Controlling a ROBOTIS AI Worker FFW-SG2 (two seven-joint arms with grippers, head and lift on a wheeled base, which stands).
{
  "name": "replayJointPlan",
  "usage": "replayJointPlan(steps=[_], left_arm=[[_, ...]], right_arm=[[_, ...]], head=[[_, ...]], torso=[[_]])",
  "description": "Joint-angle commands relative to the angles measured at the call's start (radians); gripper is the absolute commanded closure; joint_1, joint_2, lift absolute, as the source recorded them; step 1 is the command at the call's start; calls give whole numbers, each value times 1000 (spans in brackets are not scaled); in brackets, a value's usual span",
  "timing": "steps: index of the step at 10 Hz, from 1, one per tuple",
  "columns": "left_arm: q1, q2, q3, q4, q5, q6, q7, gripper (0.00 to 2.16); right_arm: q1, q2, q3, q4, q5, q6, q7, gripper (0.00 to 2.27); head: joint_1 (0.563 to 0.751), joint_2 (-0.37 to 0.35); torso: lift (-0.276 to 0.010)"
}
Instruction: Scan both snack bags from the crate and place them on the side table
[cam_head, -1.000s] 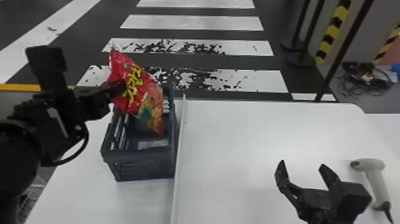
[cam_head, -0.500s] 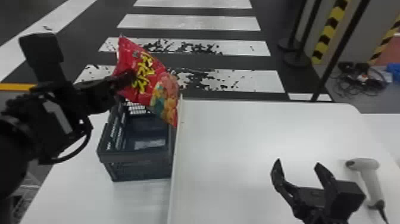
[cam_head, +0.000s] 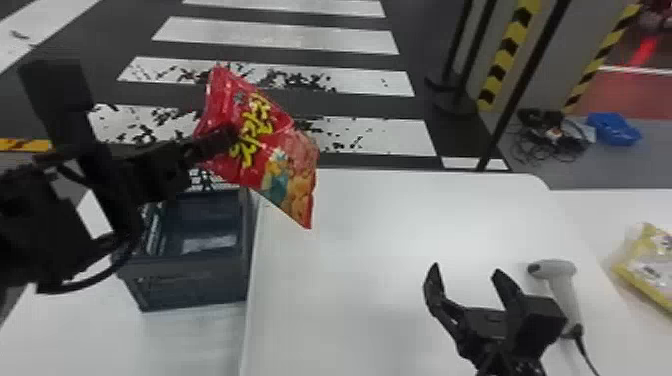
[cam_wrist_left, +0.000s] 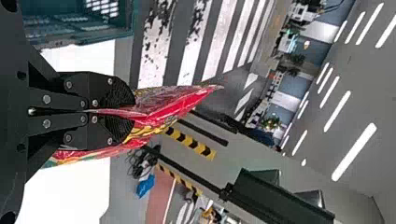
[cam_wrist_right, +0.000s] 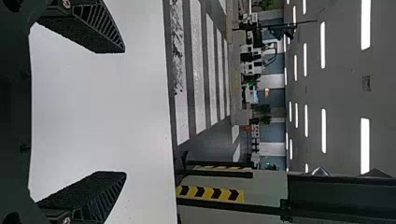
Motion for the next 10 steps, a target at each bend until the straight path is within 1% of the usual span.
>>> replayJointPlan(steps=[1,3,4,5,6,7,8,9,10], left_arm=[[24,3,-9,41,44,-5,-19,2145],[58,-3,-20,82,64,-29,-47,2145],[61,-5,-42,116,62,-51,-71,2145],[60,-5,-65,143,50,-63,-88,2145],[61,-6,-92,186,50,-94,-103,2145],[69,-11,-128,235,41,-118,-113,2145],[73,-17,-167,281,23,-161,-125,2145],[78,-19,-206,324,4,-213,-134,2145],[81,-20,-250,369,-16,-269,-153,2145]], right_arm=[[-4,0,-4,1,-4,2,-1,49],[-24,3,-5,7,-9,-1,-1,49],[-25,3,-11,7,-10,2,-1,49],[-25,3,-19,5,-10,-1,-1,49],[-25,3,-31,5,-12,-1,-1,49],[-27,3,-40,5,-15,-1,-1,49],[-30,3,-48,4,-18,-4,-1,49],[-31,5,-56,2,-20,-4,-1,49],[-33,6,-63,1,-23,-4,-1,49]], head=[[695,-122],[695,-146],[695,-155],[695,-162],[695,-178],[695,-198],[695,-221],[695,-247],[695,-269]], torso=[[-95],[-95],[-95],[-95],[-95],[-95],[-95],[-95],[-95]])
